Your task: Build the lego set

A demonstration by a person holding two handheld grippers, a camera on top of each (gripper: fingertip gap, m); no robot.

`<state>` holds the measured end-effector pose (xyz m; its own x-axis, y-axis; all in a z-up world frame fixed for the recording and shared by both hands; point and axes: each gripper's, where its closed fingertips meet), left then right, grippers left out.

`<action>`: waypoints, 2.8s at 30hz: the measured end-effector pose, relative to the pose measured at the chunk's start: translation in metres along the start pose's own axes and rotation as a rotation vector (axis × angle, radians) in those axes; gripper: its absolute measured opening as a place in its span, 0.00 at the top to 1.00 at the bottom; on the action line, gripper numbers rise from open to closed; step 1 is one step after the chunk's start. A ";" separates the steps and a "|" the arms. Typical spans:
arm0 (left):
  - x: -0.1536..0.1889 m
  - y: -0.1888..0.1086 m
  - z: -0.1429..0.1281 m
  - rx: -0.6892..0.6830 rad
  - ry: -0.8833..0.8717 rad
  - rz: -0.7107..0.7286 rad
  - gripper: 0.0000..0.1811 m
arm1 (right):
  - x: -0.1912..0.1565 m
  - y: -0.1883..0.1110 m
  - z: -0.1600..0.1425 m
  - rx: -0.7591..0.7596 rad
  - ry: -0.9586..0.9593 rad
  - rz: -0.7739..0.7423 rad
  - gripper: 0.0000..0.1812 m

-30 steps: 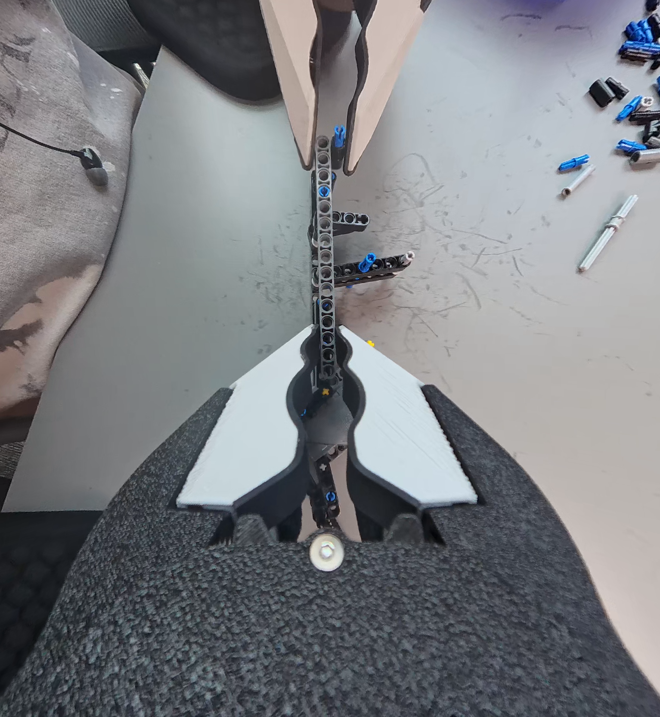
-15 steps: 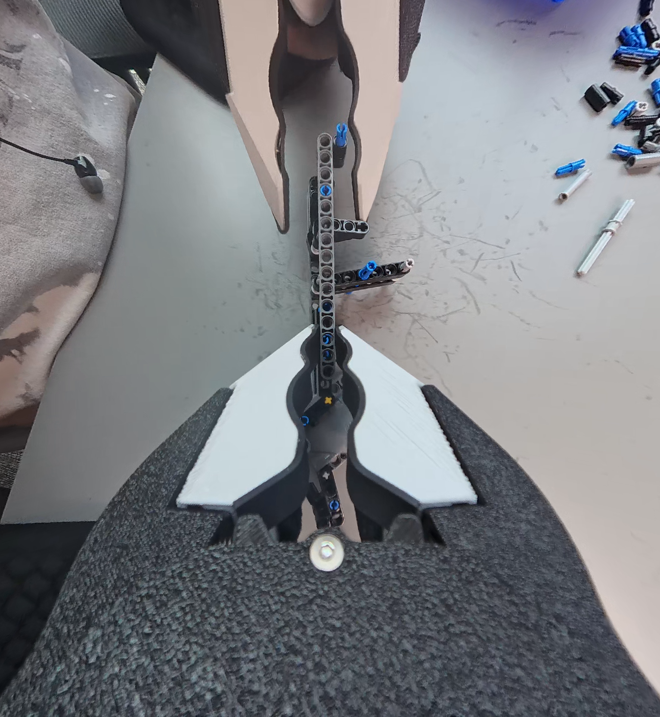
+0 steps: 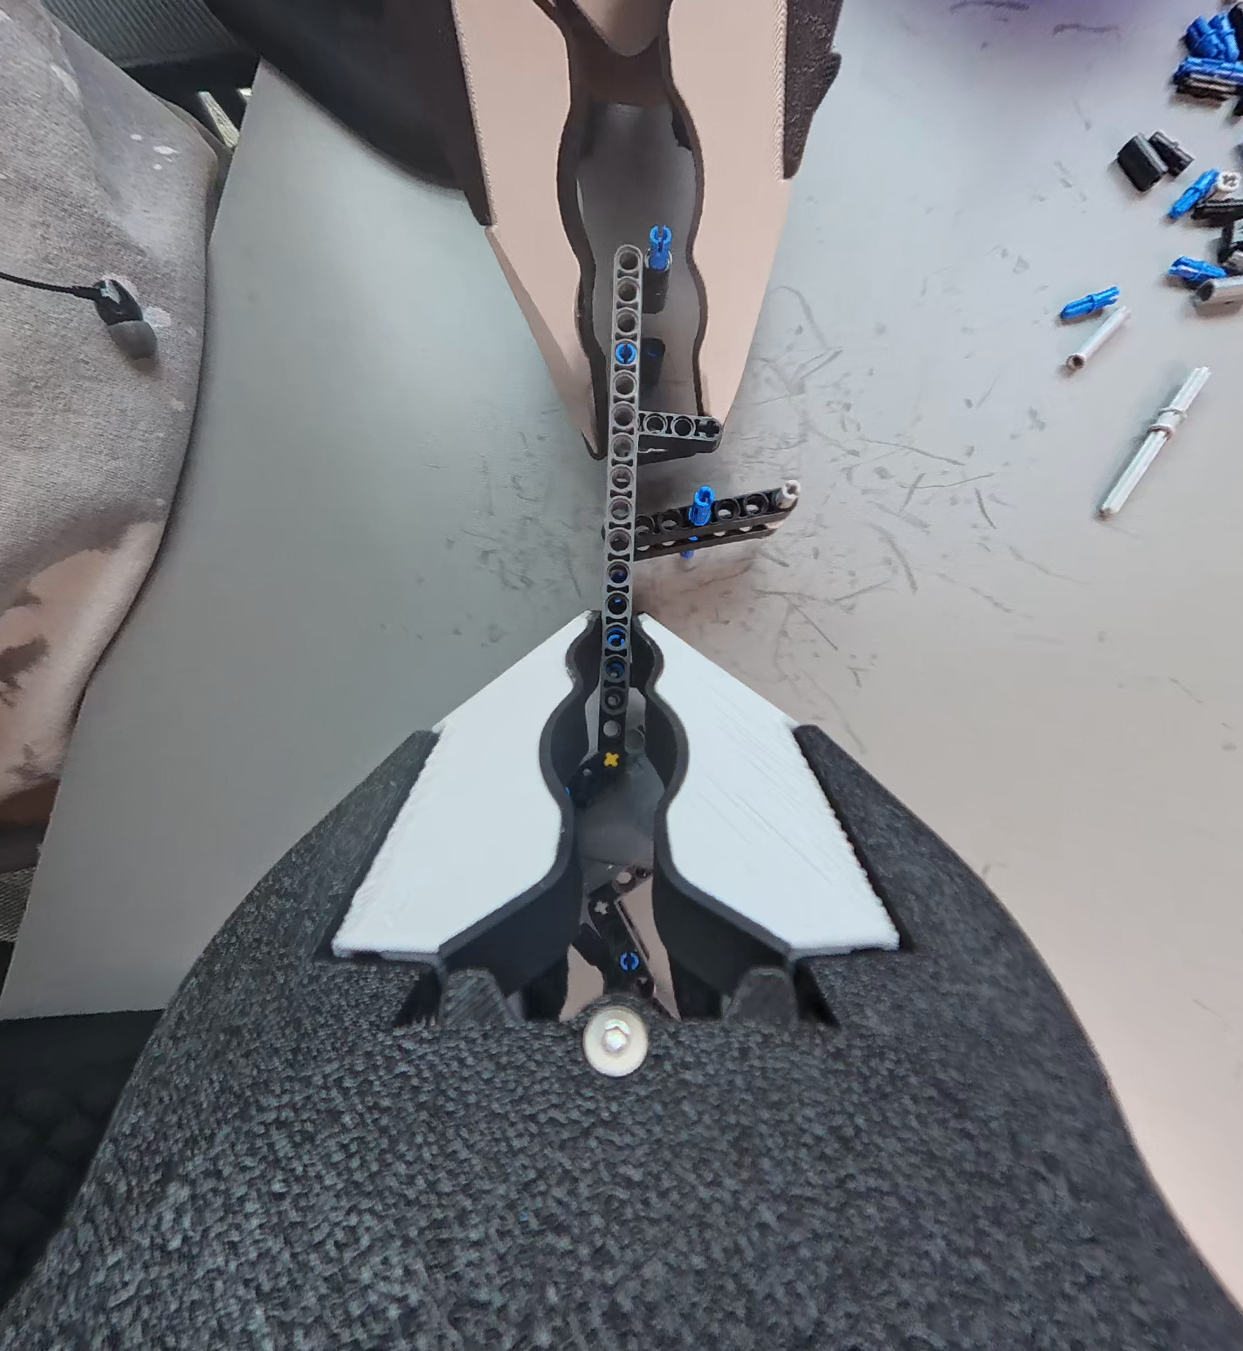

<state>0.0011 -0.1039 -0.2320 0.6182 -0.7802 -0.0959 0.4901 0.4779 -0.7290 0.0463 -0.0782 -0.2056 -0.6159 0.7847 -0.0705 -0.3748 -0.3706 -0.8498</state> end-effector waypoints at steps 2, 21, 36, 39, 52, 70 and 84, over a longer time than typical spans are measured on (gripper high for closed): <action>-0.003 -0.001 -0.001 -0.003 0.013 0.007 0.82 | 0.002 0.001 0.001 -0.014 0.011 -0.037 0.96; 0.010 -0.002 0.037 0.050 0.065 -0.003 0.91 | -0.004 0.008 0.011 -0.026 -0.023 -0.268 0.96; 0.015 -0.001 0.037 0.073 -0.011 -0.130 0.95 | -0.008 -0.009 0.000 0.032 -0.044 -0.210 0.94; 0.016 0.000 0.037 0.067 -0.021 -0.153 0.95 | -0.010 -0.008 -0.002 0.025 -0.051 -0.195 0.96; 0.013 0.000 0.038 0.019 -0.121 -0.205 0.94 | -0.005 -0.007 -0.004 0.059 0.079 -0.147 0.96; 0.017 0.006 0.049 -0.009 -0.241 -0.219 0.94 | -0.009 -0.003 -0.001 0.092 0.124 -0.013 0.96; 0.024 0.001 0.046 -0.045 -0.284 -0.225 0.94 | -0.014 -0.001 0.004 0.122 0.008 0.012 0.96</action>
<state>0.0449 -0.1029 -0.2039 0.6470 -0.7176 0.2578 0.6097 0.2837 -0.7401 0.0525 -0.0911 -0.2012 -0.6154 0.7836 -0.0851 -0.4491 -0.4372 -0.7792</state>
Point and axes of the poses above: each gripper's, where its closed fingertips meet, y out along the fingers, z out of its top, x = y × z across the jaws, and after that the axes turned 6 degrees about -x, right-handed
